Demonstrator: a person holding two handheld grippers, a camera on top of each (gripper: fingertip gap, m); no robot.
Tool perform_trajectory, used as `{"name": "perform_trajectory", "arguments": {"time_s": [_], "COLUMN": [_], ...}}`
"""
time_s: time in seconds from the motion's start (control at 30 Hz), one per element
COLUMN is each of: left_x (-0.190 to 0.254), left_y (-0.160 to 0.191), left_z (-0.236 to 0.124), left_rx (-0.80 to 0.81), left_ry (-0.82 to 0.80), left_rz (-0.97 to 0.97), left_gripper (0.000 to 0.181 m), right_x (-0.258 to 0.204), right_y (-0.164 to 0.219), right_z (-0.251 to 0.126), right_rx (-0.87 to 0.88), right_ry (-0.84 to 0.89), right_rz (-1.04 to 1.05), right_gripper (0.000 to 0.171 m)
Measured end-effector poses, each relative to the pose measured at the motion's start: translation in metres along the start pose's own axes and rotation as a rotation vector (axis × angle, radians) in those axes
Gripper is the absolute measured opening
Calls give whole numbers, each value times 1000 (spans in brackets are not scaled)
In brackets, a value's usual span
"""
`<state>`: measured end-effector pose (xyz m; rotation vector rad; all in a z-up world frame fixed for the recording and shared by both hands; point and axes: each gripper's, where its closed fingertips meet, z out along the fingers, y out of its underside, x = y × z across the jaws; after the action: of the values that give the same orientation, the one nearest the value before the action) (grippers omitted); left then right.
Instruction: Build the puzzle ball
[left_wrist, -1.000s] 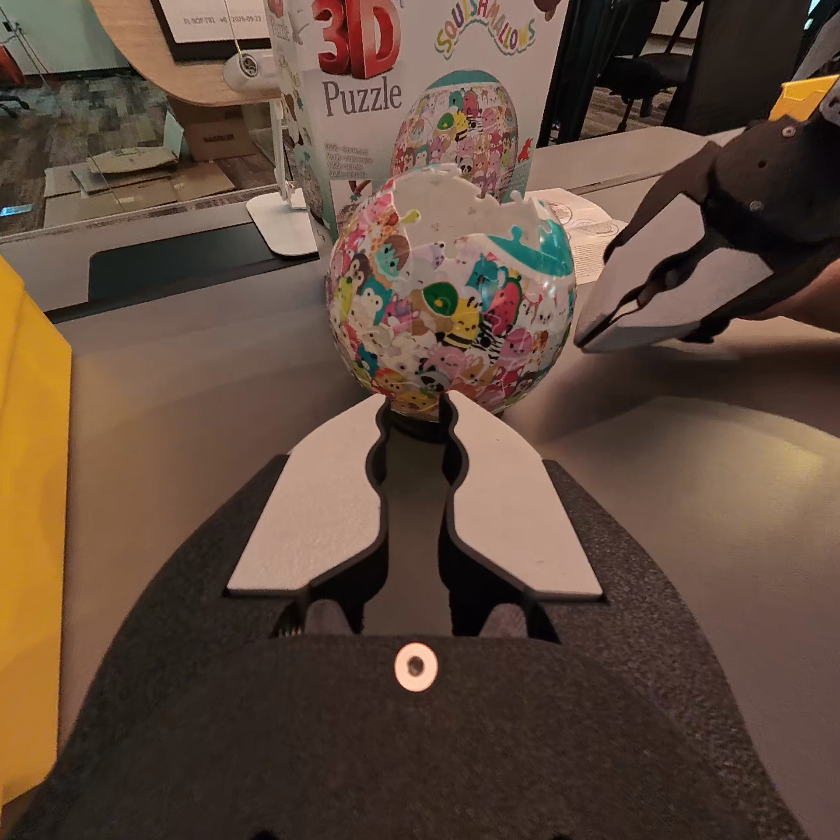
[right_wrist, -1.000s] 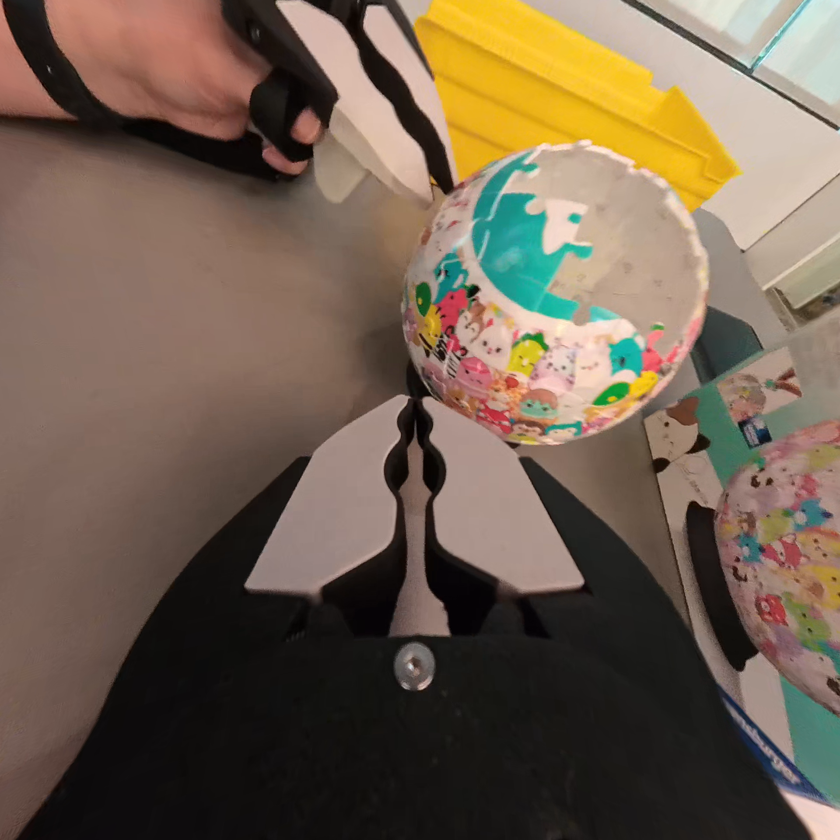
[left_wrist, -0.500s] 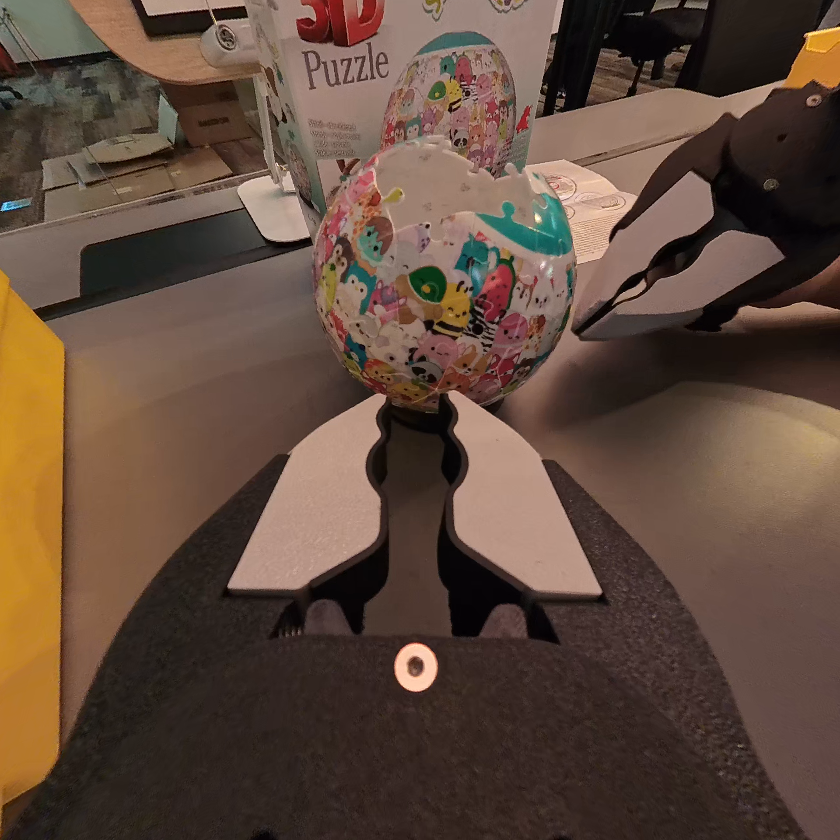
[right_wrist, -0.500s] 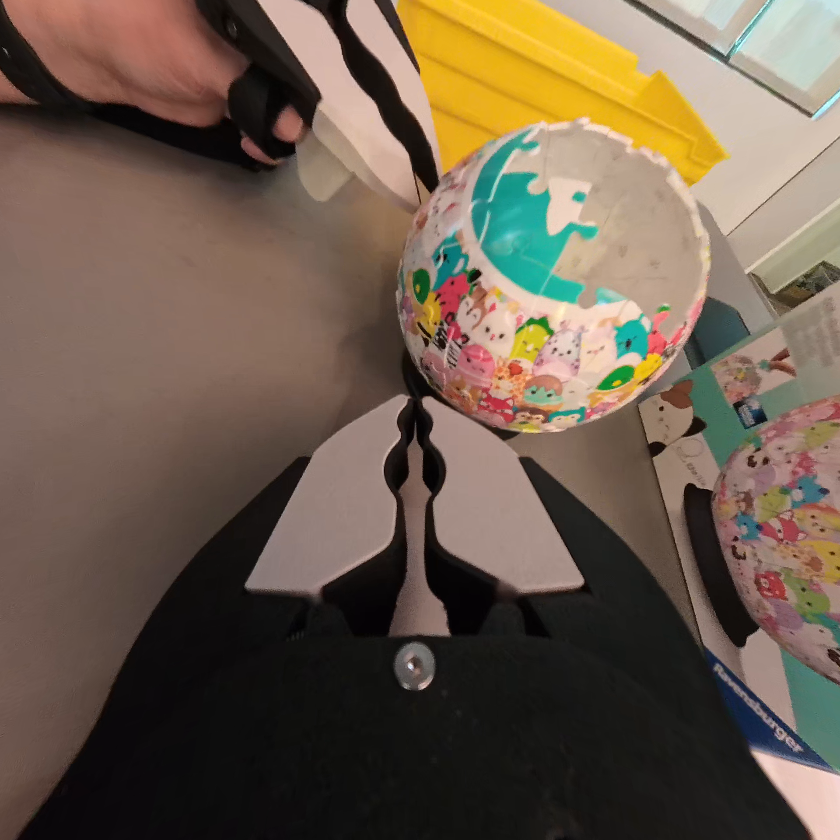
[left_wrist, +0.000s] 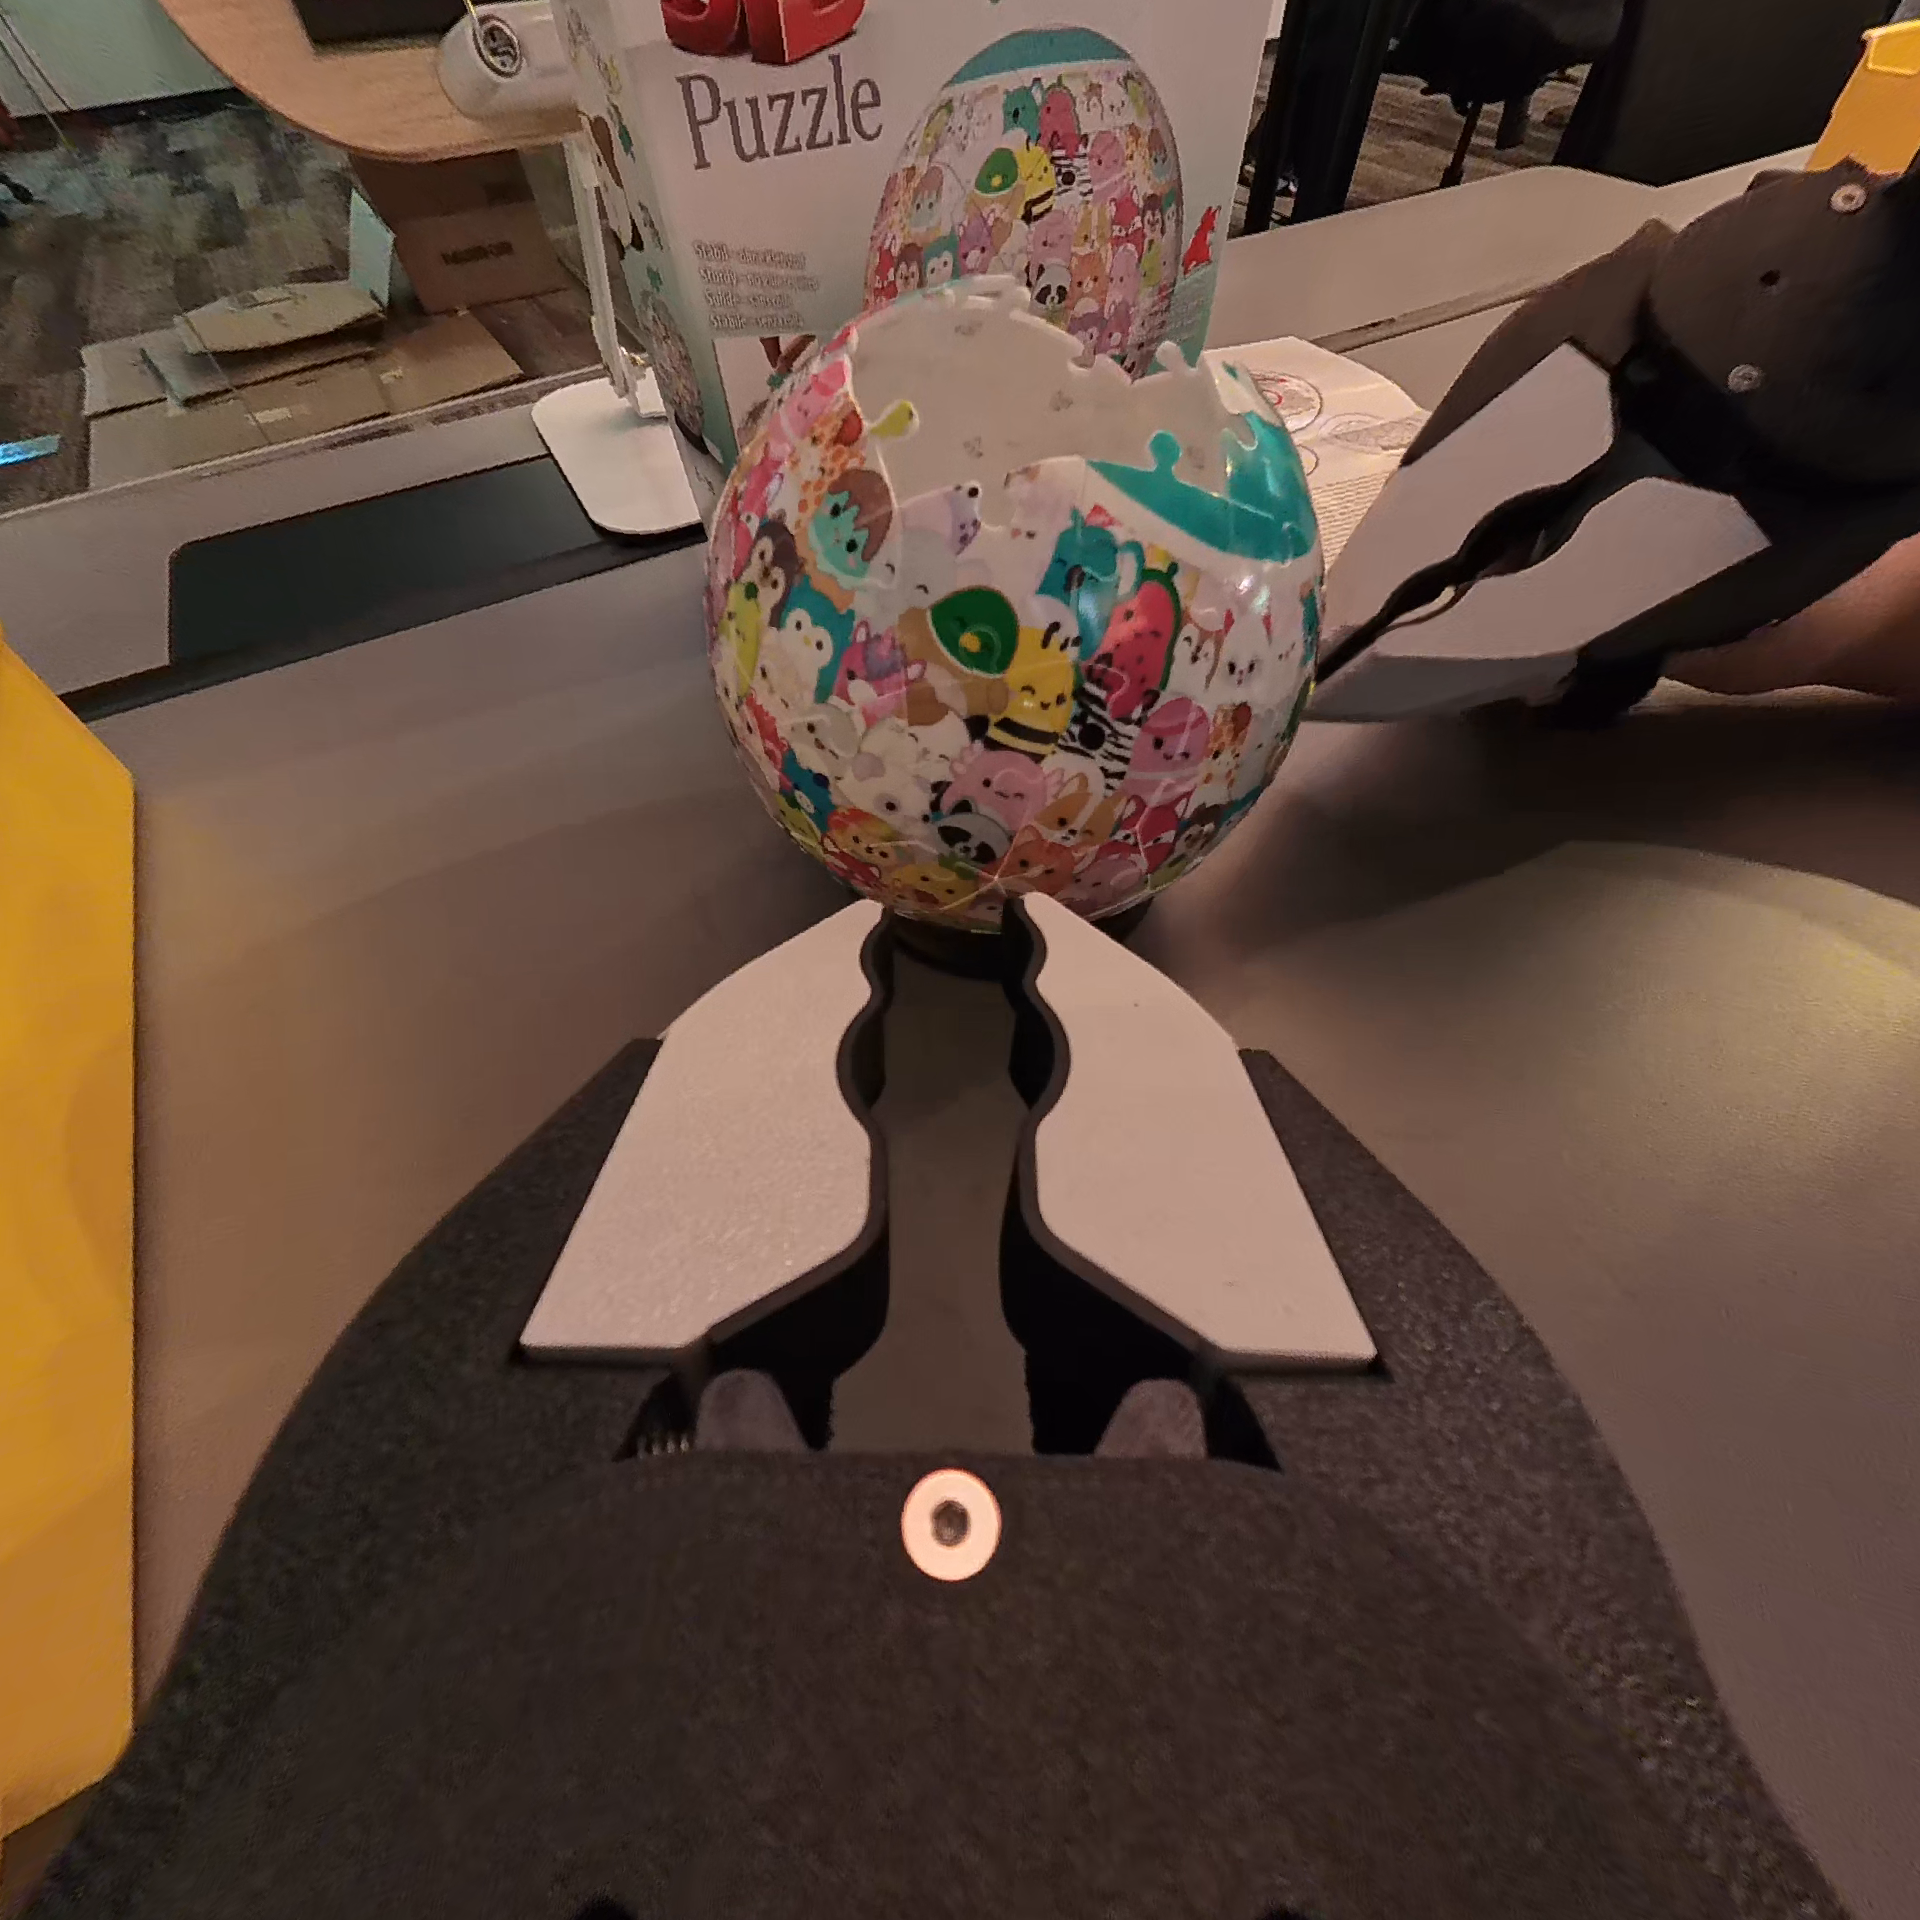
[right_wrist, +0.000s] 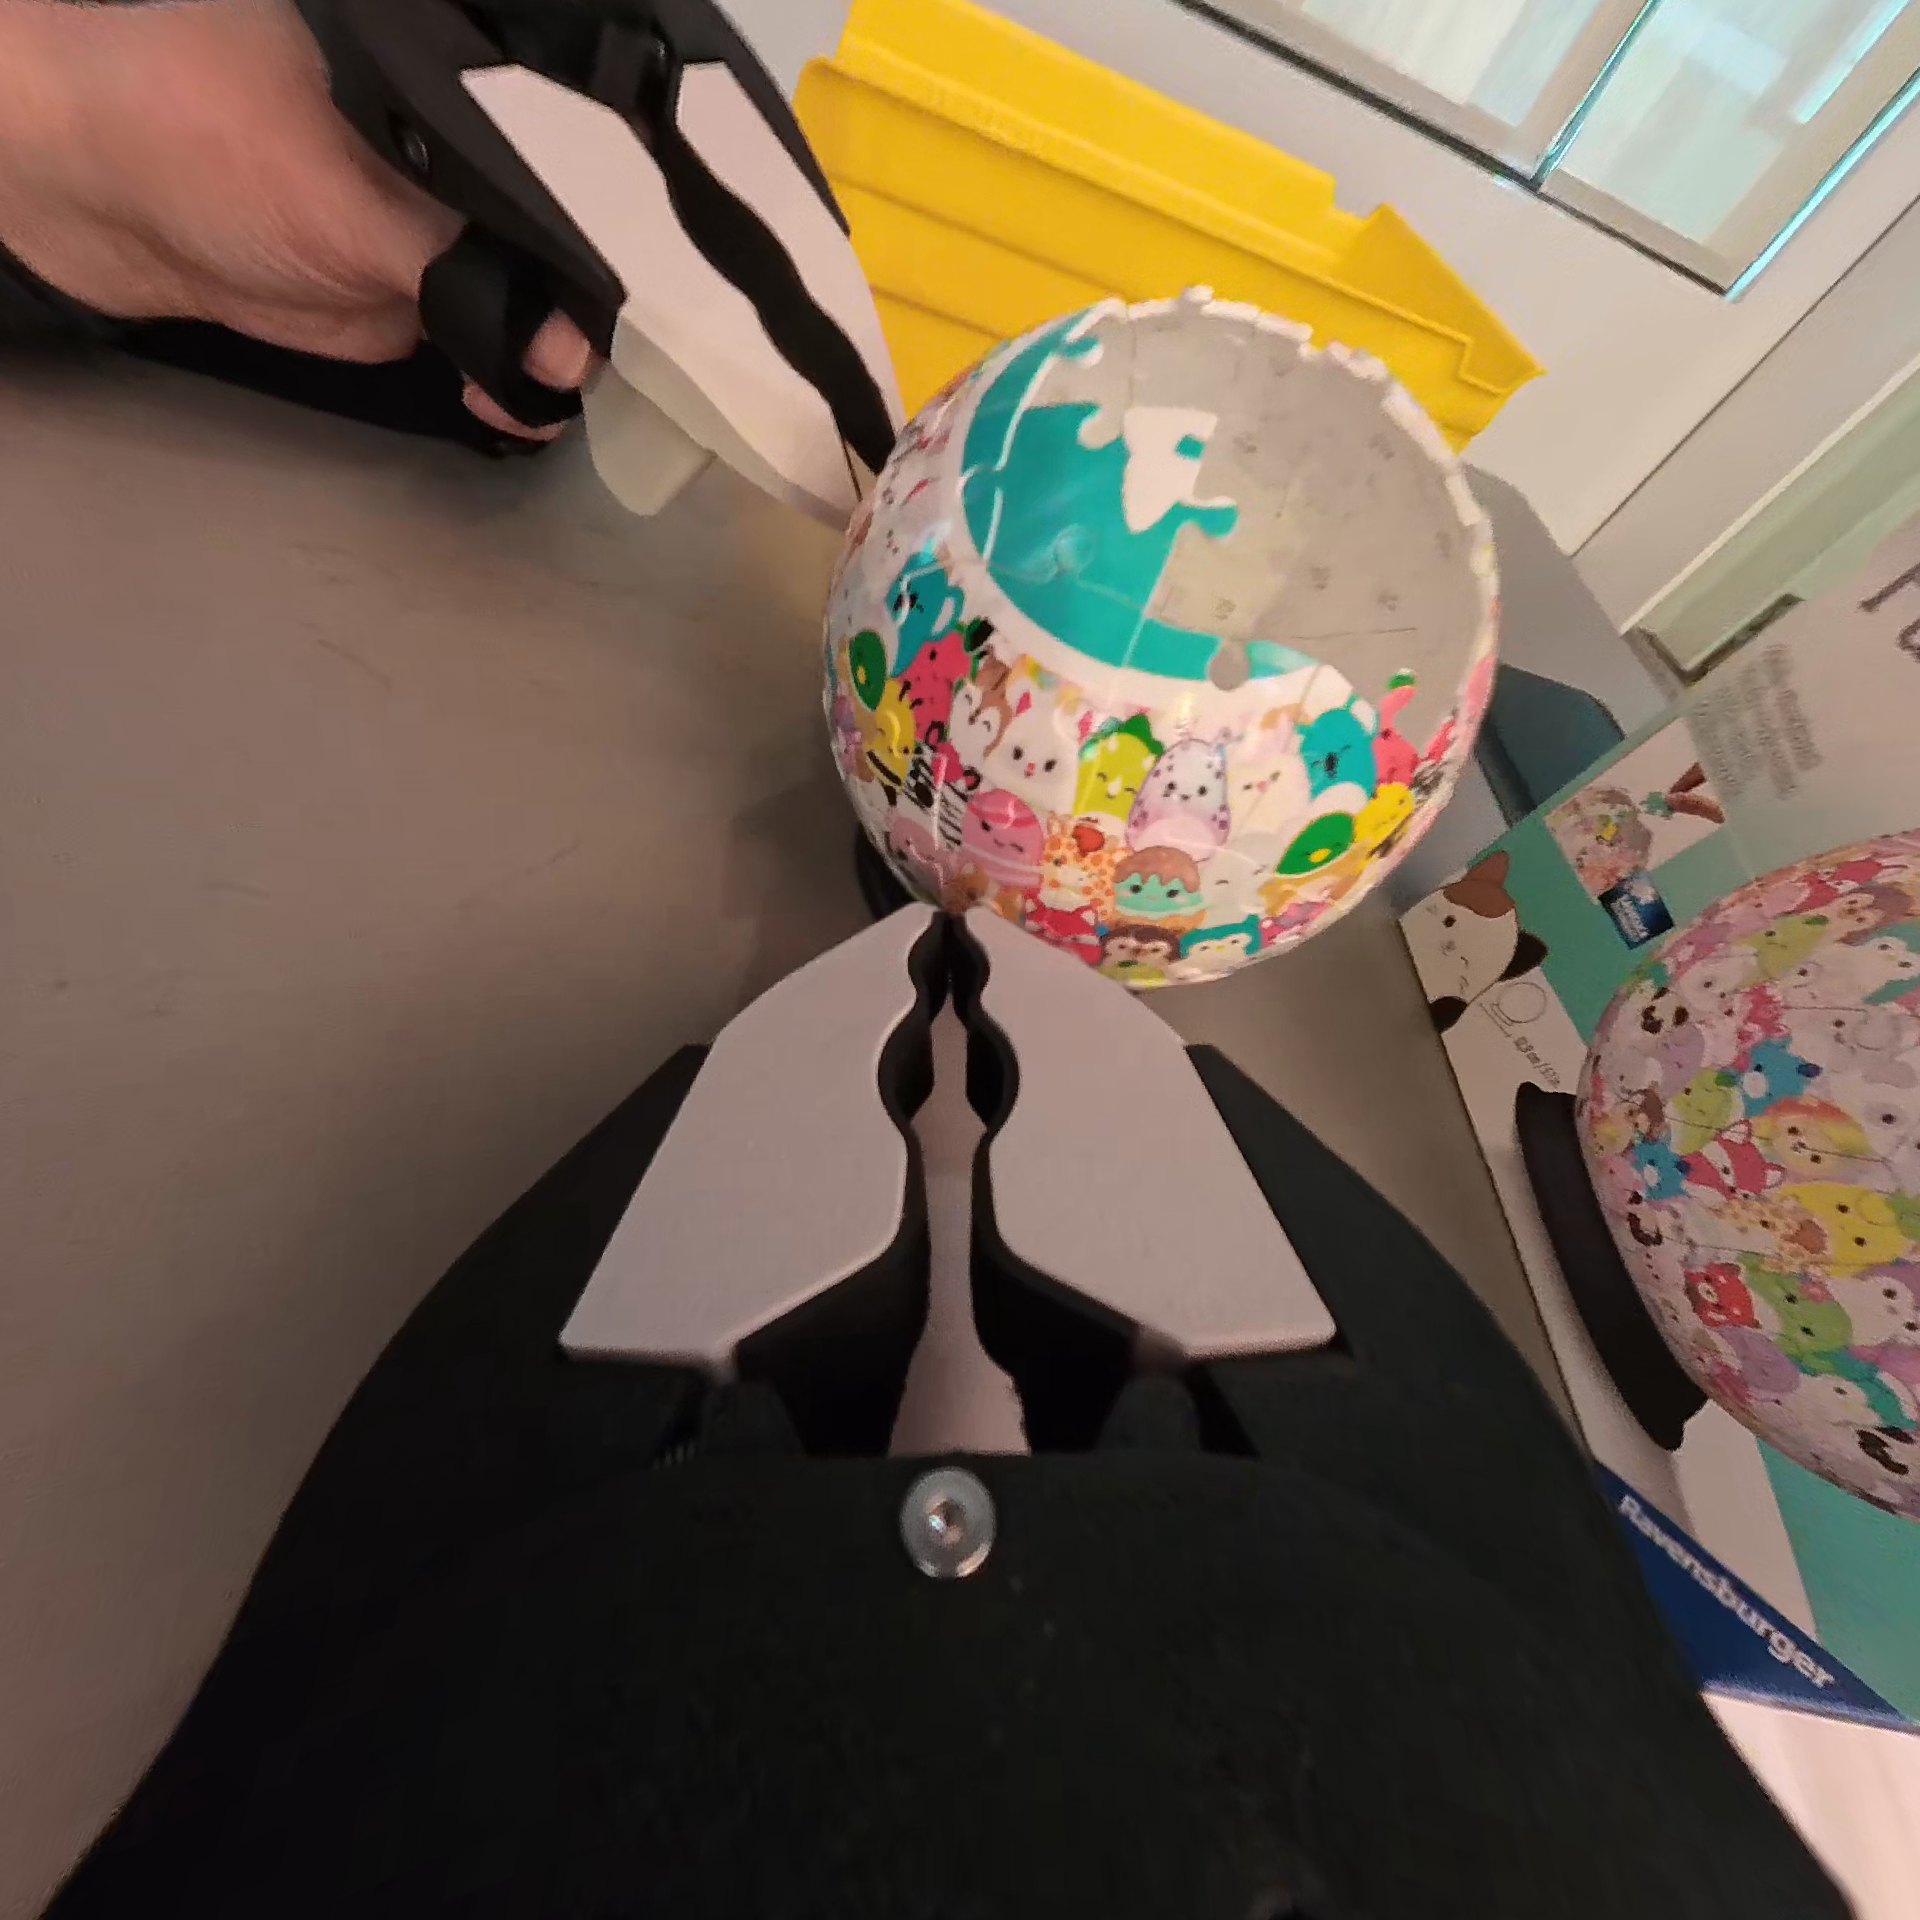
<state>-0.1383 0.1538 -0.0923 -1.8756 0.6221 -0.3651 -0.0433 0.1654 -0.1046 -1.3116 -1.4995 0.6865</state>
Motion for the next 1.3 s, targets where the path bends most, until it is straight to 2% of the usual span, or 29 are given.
{"name": "perform_trajectory", "arguments": {"time_s": [0.2, 0.43, 0.67, 0.77, 1.0, 1.1, 1.2, 1.3], "left_x": [2, 3, -2, -3, -15, -24, -20, 1], "left_y": [1, 2, -4, -8, -15, -28, -60, -89], "left_z": [1, 1, -2, -4, -5, -14, -35, -46], "left_rx": [-11, -13, 36, 68, 102, 144, 209, 137], "left_ry": [0, 6, 29, 55, 37, 10, 26, 139], "left_rz": [15, 11, -48, -78, -121, -147, -169, -191], "left_gripper": [19, 19, 26, 32, 32, 32, 30, 28], "right_x": [-4, 4, 38, 52, 55, 53, 51, 51], "right_y": [1, 6, 24, 34, 31, 27, 30, 31], "right_z": [1, 2, -13, -15, 3, 6, 6, 6], "right_rx": [-16, -56, -97, -140, -126, -104, -126, -132], "right_ry": [-39, 16, 105, 167, 133, 115, 107, 103], "right_rz": [-10, -15, 108, 95, 45, 29, 19, 37], "right_gripper": [1, 1, 1, 2, 1, 1, 1, 1]}}
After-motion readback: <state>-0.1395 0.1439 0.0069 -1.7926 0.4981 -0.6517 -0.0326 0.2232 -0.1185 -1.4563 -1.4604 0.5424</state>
